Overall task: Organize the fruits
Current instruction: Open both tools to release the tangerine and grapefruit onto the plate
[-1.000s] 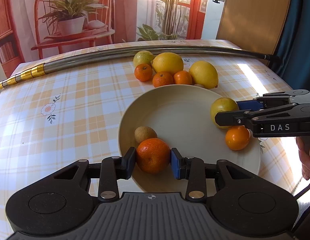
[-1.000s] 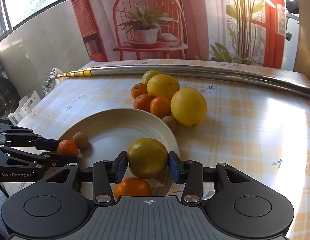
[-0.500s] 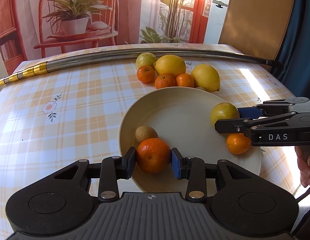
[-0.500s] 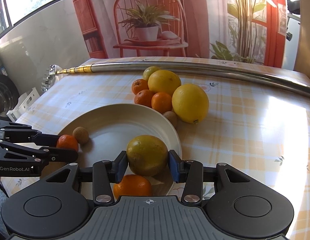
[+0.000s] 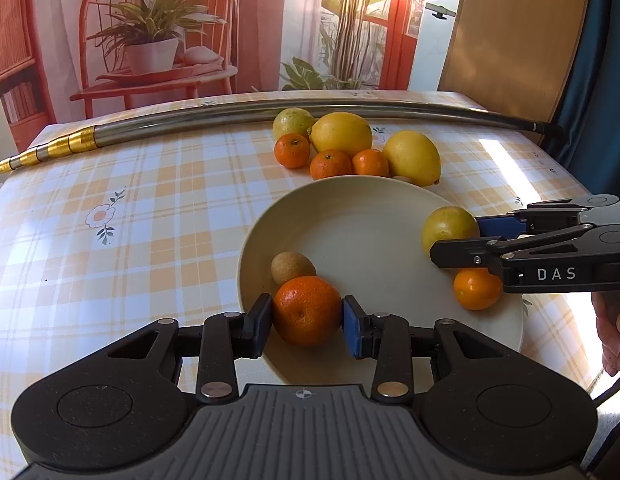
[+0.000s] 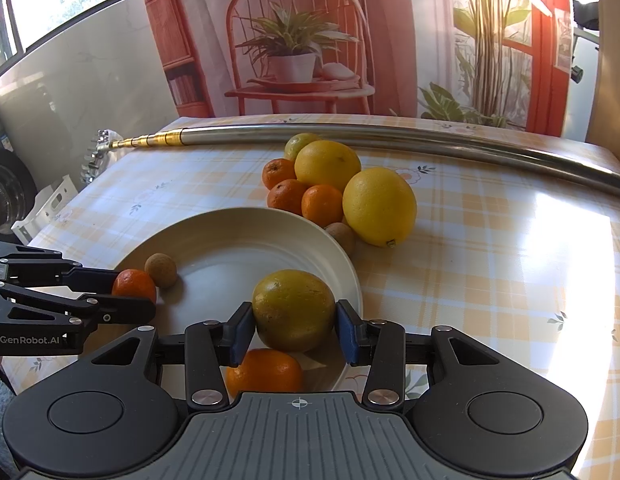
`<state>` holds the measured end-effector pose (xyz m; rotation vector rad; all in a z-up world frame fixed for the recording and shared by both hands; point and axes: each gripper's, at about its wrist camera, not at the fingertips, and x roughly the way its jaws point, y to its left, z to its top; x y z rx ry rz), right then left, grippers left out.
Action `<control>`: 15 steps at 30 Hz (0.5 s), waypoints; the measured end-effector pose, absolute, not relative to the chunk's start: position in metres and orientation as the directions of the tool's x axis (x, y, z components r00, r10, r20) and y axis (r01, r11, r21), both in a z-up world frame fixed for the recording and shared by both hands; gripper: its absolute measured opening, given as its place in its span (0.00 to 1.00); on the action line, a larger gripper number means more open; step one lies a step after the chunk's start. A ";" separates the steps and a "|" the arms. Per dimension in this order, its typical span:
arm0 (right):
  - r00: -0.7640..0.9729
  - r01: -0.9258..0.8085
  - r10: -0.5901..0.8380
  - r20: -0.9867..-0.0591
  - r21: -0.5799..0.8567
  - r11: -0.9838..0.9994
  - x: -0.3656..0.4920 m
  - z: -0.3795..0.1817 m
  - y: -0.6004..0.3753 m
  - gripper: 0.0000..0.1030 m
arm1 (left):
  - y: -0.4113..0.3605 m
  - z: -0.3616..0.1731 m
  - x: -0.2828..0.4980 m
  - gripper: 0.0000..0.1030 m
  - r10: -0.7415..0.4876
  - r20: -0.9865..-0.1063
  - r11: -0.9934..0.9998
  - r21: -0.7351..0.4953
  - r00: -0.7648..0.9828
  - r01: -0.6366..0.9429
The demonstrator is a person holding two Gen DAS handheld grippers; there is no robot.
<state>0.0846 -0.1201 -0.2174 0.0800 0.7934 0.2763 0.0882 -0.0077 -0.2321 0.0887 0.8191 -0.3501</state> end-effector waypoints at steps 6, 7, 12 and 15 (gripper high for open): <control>0.677 -0.223 0.271 -0.684 0.160 0.962 0.082 -0.214 -0.120 0.41 | -0.006 -0.229 0.086 0.46 -0.290 -0.716 0.935 -0.070 0.635 0.347; 0.682 -0.222 0.268 -0.681 0.157 0.962 0.082 -0.213 -0.120 0.41 | -0.007 -0.229 0.086 0.47 -0.289 -0.713 0.935 -0.068 0.639 0.348; 0.709 -0.222 0.256 -0.657 0.136 0.966 0.080 -0.204 -0.122 0.41 | -0.004 -0.226 0.087 0.48 -0.290 -0.703 0.938 -0.073 0.650 0.339; 0.725 -0.223 0.243 -0.644 0.114 0.968 0.079 -0.198 -0.123 0.41 | -0.002 -0.223 0.089 0.48 -0.292 -0.699 0.939 -0.081 0.652 0.334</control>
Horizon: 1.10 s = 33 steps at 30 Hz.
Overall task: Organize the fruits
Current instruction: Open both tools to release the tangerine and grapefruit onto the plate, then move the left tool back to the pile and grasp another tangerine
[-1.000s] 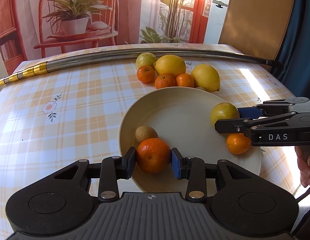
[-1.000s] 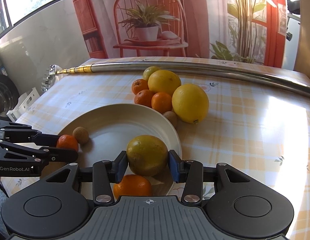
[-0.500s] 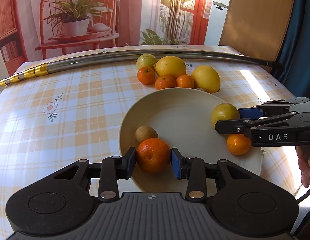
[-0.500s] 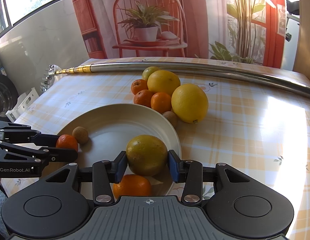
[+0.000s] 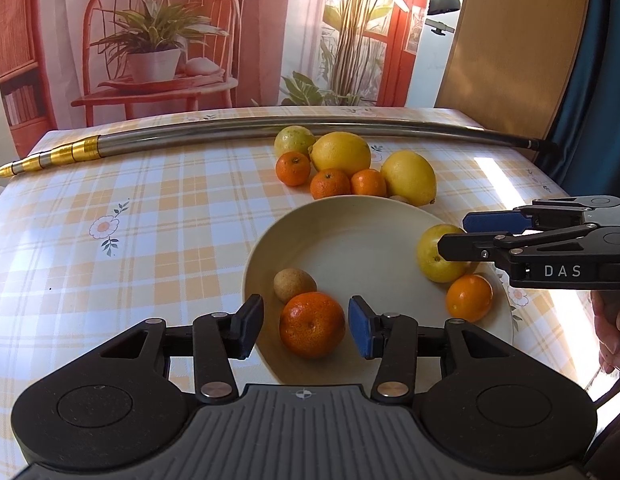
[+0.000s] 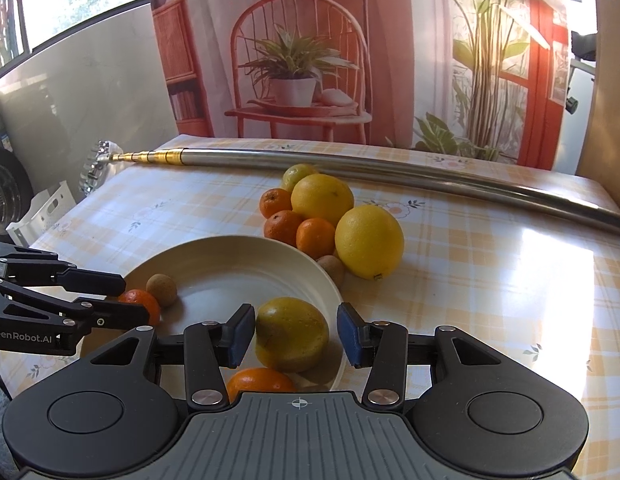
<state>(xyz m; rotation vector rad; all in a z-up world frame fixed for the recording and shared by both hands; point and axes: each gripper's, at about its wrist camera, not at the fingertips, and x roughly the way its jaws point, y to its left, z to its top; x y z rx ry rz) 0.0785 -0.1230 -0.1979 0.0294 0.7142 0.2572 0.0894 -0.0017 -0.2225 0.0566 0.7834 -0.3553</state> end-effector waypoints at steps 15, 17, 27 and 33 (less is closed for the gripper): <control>0.810 -0.121 0.135 -0.571 0.062 0.991 0.092 -0.167 -0.163 0.41 | 0.021 -0.178 0.123 0.48 -0.268 -0.639 0.956 -0.085 0.721 0.280; 0.819 -0.104 0.120 -0.561 0.059 0.993 0.097 -0.163 -0.170 0.41 | 0.022 -0.171 0.127 0.48 -0.262 -0.631 0.957 -0.074 0.731 0.279; 0.844 -0.053 0.076 -0.531 0.059 0.997 0.119 -0.152 -0.186 0.41 | 0.023 -0.140 0.151 0.48 -0.227 -0.593 0.963 -0.015 0.773 0.271; 0.828 -0.051 0.093 -0.552 0.091 0.995 0.129 -0.159 -0.185 0.41 | 0.020 -0.148 0.170 0.48 -0.261 -0.634 0.956 -0.067 0.728 0.285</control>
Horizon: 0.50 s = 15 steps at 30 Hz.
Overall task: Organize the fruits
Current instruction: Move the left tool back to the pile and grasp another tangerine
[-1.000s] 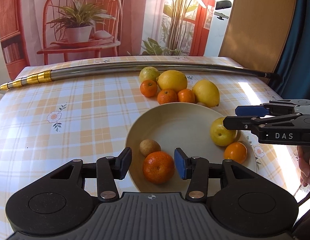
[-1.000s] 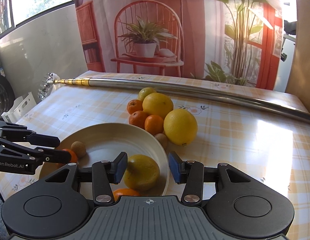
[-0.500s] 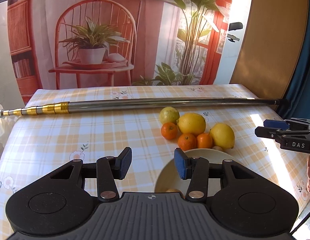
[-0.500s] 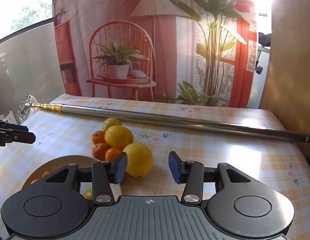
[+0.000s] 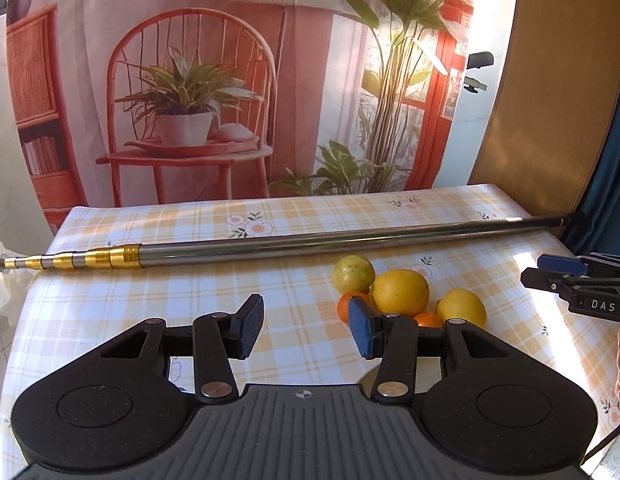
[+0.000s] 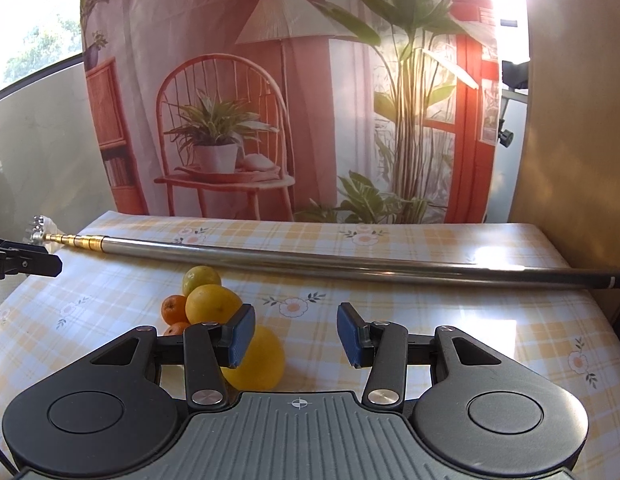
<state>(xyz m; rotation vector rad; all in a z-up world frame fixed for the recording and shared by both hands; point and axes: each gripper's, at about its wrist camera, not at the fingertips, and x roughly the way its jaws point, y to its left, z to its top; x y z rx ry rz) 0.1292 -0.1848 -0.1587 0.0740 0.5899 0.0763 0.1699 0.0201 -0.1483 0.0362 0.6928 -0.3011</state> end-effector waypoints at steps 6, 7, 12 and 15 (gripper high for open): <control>0.807 -0.029 0.110 -0.580 0.148 0.989 0.134 -0.170 -0.190 0.41 | 0.006 -0.167 0.187 0.48 -0.253 -0.673 0.951 -0.040 0.695 0.307; 0.805 -0.023 0.110 -0.583 0.155 0.988 0.135 -0.171 -0.191 0.41 | 0.004 -0.169 0.191 0.48 -0.257 -0.675 0.949 -0.039 0.692 0.314; 0.791 0.001 0.115 -0.600 0.189 0.982 0.137 -0.179 -0.198 0.41 | -0.008 -0.183 0.208 0.46 -0.282 -0.686 0.937 -0.046 0.671 0.347; 0.784 0.008 0.121 -0.609 0.206 0.979 0.138 -0.183 -0.200 0.41 | -0.016 -0.193 0.220 0.37 -0.306 -0.698 0.925 -0.057 0.647 0.377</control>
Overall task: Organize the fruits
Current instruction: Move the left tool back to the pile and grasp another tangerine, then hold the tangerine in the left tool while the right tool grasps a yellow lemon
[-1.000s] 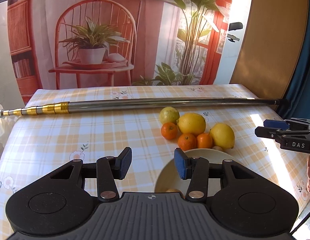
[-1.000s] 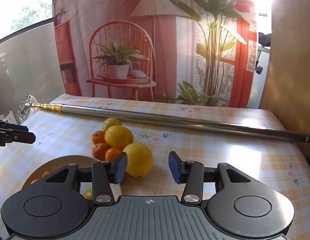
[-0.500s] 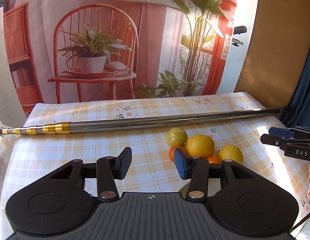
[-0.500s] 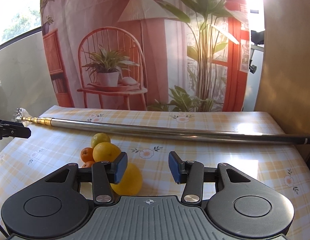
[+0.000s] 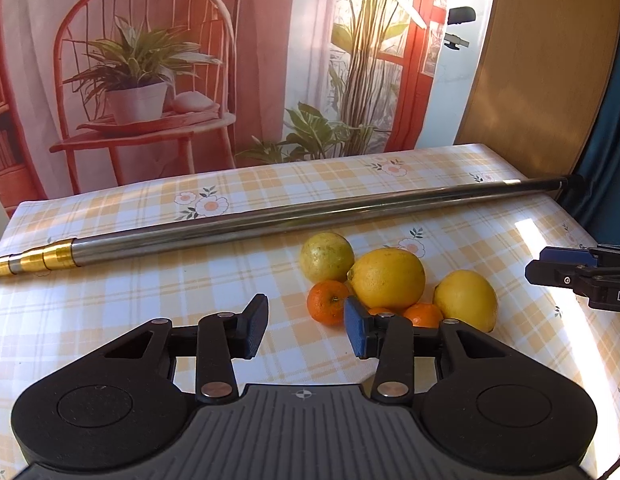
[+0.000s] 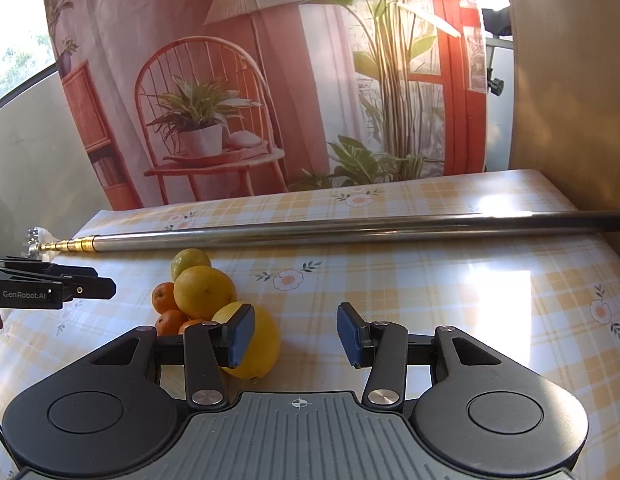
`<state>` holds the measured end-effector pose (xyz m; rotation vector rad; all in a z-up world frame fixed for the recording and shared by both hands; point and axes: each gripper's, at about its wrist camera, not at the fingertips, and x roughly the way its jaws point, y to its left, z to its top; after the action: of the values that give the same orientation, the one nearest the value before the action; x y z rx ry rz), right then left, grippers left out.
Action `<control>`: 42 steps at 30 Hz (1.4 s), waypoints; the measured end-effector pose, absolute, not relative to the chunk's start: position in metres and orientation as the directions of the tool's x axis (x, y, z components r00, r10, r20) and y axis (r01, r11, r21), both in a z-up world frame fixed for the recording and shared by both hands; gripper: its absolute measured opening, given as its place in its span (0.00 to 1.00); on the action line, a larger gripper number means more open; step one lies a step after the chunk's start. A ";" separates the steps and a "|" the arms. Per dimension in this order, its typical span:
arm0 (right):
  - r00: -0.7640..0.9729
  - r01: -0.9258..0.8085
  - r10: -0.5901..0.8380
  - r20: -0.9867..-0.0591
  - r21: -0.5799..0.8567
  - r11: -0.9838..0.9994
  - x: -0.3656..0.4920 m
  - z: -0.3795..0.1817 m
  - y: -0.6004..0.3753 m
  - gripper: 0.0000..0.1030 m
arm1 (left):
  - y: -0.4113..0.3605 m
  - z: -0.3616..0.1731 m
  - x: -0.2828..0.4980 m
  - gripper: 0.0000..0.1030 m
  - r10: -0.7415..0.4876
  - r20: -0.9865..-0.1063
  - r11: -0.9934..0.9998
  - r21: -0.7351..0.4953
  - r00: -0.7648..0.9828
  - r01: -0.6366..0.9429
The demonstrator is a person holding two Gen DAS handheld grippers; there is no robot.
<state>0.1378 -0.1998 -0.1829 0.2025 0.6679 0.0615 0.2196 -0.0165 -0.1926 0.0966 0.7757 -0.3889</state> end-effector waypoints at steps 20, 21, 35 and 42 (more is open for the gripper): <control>0.748 0.035 0.143 -0.647 0.254 0.966 0.148 -0.201 -0.206 0.41 | -0.048 -0.230 0.261 0.32 -0.332 -0.761 0.893 -0.063 0.557 0.446; 0.747 0.034 0.144 -0.648 0.255 0.966 0.148 -0.202 -0.206 0.41 | -0.049 -0.230 0.261 0.32 -0.331 -0.762 0.892 -0.060 0.557 0.448; 0.728 0.008 0.185 -0.660 0.277 0.961 0.151 -0.205 -0.199 0.41 | -0.047 -0.232 0.266 0.33 -0.341 -0.767 0.892 -0.081 0.544 0.445; 0.711 -0.023 0.221 -0.668 0.292 0.956 0.156 -0.208 -0.191 0.43 | -0.047 -0.231 0.261 0.32 -0.338 -0.760 0.892 -0.070 0.555 0.447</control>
<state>0.1562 -0.1908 -0.2077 0.2725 0.7705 0.1370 0.2614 -0.0468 -0.2313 0.1367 0.8665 -0.4655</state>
